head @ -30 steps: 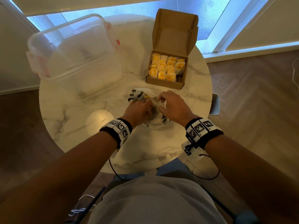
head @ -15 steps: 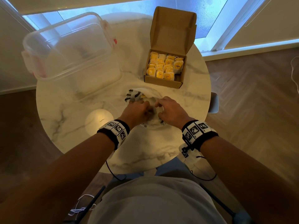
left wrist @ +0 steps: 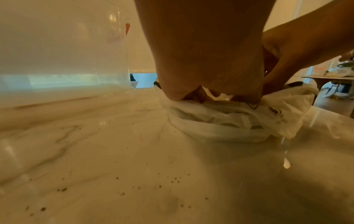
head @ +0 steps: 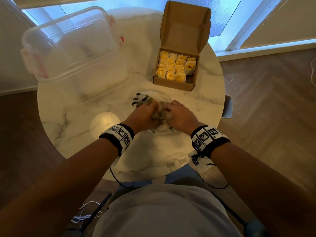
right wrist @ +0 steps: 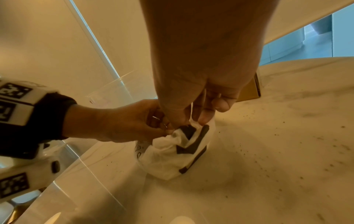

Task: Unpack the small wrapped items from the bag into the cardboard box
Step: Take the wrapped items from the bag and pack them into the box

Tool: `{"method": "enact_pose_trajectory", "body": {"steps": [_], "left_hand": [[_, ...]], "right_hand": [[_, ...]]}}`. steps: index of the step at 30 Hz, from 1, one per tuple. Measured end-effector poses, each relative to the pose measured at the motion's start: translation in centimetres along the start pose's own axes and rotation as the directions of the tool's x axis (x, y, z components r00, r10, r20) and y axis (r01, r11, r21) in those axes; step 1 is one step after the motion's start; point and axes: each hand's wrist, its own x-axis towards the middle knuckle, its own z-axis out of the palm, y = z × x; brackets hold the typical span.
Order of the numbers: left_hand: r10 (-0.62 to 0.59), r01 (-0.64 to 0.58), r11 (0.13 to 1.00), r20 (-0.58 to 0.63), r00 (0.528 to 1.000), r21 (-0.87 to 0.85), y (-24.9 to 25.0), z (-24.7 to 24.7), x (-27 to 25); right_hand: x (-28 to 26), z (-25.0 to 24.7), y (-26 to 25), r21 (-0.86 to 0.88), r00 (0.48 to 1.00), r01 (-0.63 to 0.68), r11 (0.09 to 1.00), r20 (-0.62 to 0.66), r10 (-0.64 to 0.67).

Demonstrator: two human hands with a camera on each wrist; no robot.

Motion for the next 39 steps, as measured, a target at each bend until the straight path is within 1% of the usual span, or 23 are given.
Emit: {"method": "enact_pose_trajectory", "body": {"steps": [4, 6, 7, 9, 12, 14, 18, 22, 24, 28, 30, 31, 33, 36, 38, 39], "left_hand": [[-0.048, 0.037, 0.981, -0.056, 0.997, -0.189, 0.4, -0.8, -0.3], [-0.056, 0.040, 0.958, -0.047, 0.997, -0.285, 0.6, -1.3, -0.5], [-0.056, 0.040, 0.955, -0.043, 0.998, -0.295, 0.6, -1.5, -0.5], [-0.057, 0.041, 0.966, -0.056, 0.997, -0.256, 0.4, -1.8, -0.4], [-0.025, 0.020, 0.998, -0.107, 0.994, -0.052, -0.2, -2.1, 0.3], [-0.029, 0.035, 0.997, -0.078, 0.997, 0.072, -0.3, -2.2, 0.7], [-0.130, 0.129, 0.972, -0.006, 0.991, 0.194, 0.0, -1.9, 1.8], [-0.256, 0.247, 0.940, 0.008, 0.967, 0.237, 0.4, -2.0, 2.9], [-0.274, 0.269, 0.930, -0.016, 0.962, 0.251, 0.4, -2.2, 3.1], [-0.238, 0.251, 0.945, -0.082, 0.968, 0.211, 0.1, -2.3, 3.0], [-0.200, 0.218, 0.960, -0.113, 0.973, 0.176, 0.0, -2.4, 2.6], [-0.165, 0.184, 0.971, -0.125, 0.978, 0.154, -0.2, -2.5, 2.4], [-0.055, 0.070, 0.991, -0.139, 0.989, 0.111, -0.7, -2.4, 1.6], [0.108, -0.092, 0.990, -0.160, 0.981, 0.103, -1.3, -2.3, 0.4], [0.146, -0.134, 0.988, -0.165, 0.975, 0.079, -1.8, -2.1, -0.2], [0.145, -0.139, 0.989, -0.175, 0.974, 0.049, -1.9, -2.0, -0.4]], "right_hand": [[0.2, 0.2, -0.2, -0.032, 0.999, 0.035, 0.999, 0.001, -0.035], [0.3, 0.3, -0.5, -0.059, 0.999, 0.034, 0.998, -0.004, -0.034], [0.4, 0.5, -0.5, -0.081, 0.999, 0.034, 0.996, -0.018, -0.036], [0.5, 0.7, -0.5, -0.118, 0.998, 0.037, 0.992, -0.049, -0.043], [0.5, 1.1, -0.3, -0.132, 0.996, 0.043, 0.990, -0.075, -0.053], [0.6, 1.2, -0.2, -0.144, 0.996, 0.043, 0.989, -0.074, -0.054], [0.7, 1.2, 0.2, -0.178, 0.997, 0.066, 0.982, -0.036, -0.073], [0.6, 1.2, 0.6, -0.196, 0.996, 0.084, 0.977, -0.025, -0.091], [0.5, 1.1, 0.7, -0.201, 0.995, 0.092, 0.975, -0.020, -0.098], [0.5, 0.9, 0.9, -0.147, 0.998, 0.055, 0.988, -0.013, -0.058], [0.7, 0.7, 1.1, -0.105, 0.999, 0.030, 0.994, -0.028, -0.033], [0.7, 0.7, 1.2, -0.083, 0.999, 0.016, 0.996, -0.040, -0.020], [0.8, 0.6, 1.3, -0.037, 0.998, 0.000, 0.999, -0.067, -0.002], [1.1, 0.4, 1.1, 0.032, 0.995, -0.039, 0.999, -0.096, 0.042], [1.2, 0.2, 0.9, 0.062, 0.992, -0.064, 0.996, -0.106, 0.071], [1.3, 0.2, 0.8, 0.074, 0.991, -0.071, 0.995, -0.112, 0.079]]}}
